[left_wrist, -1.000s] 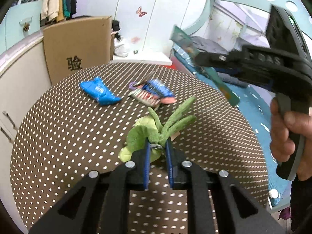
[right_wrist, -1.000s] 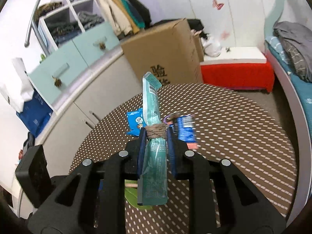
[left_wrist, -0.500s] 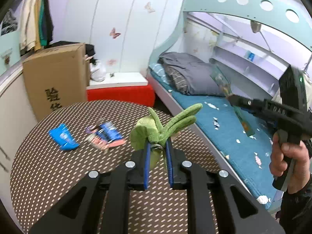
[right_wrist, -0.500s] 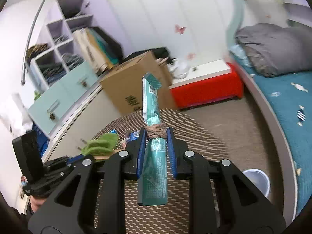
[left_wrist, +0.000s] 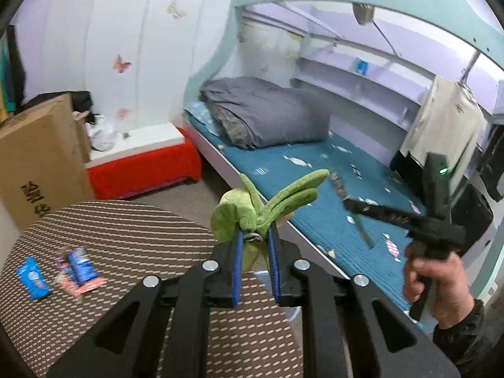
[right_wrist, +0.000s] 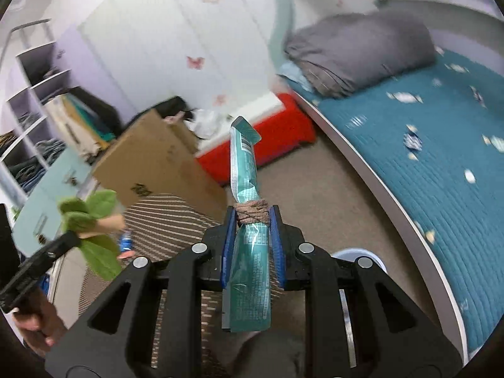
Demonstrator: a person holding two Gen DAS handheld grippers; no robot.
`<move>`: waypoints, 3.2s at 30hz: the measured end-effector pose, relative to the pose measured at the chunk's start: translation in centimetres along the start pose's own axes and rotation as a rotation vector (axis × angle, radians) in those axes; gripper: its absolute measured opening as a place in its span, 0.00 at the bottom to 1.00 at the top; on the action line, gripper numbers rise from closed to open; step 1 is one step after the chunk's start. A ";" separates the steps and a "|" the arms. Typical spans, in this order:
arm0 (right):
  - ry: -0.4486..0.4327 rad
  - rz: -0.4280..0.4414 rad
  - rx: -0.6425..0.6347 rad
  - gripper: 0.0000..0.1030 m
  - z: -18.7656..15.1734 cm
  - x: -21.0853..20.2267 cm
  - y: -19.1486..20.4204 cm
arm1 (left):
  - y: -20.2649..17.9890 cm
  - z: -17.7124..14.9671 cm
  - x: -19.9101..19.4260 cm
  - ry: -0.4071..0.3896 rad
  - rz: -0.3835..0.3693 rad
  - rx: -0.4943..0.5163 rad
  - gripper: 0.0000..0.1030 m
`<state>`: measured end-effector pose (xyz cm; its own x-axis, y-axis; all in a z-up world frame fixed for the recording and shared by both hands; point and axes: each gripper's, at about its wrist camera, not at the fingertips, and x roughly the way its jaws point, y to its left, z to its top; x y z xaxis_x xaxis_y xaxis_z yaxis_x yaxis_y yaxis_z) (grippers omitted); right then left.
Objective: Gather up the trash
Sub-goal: 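Carry the plant and teal packet to the wastebasket and open both tools, then move both tools back over the table to the last wrappers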
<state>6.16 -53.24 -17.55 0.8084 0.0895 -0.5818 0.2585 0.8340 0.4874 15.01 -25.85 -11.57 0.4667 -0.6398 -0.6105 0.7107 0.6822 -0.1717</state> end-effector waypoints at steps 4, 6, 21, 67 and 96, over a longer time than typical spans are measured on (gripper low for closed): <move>0.060 -0.050 0.076 0.21 -1.1 2.7 -4.4 | -2.1 0.1 3.4 0.049 -0.029 0.011 0.14; 0.085 -0.062 0.106 0.21 -1.8 3.6 -6.4 | -3.0 0.0 5.2 0.069 -0.029 0.017 0.14; 0.188 -0.108 0.316 0.68 -5.7 9.7 -15.3 | -6.7 -1.9 18.6 0.309 -0.031 0.058 0.14; -0.012 -0.082 0.099 0.94 -1.0 -0.5 -0.3 | -2.4 -0.3 6.5 0.104 0.134 0.016 0.92; 0.049 0.048 -0.258 0.94 -2.4 4.9 19.1 | 17.7 -6.6 -5.4 0.026 0.542 -0.355 0.93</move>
<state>13.79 -35.60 -12.64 0.7879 0.1533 -0.5964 0.0723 0.9388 0.3368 21.58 -7.95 -16.39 0.6943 -0.1664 -0.7002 0.1589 0.9843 -0.0764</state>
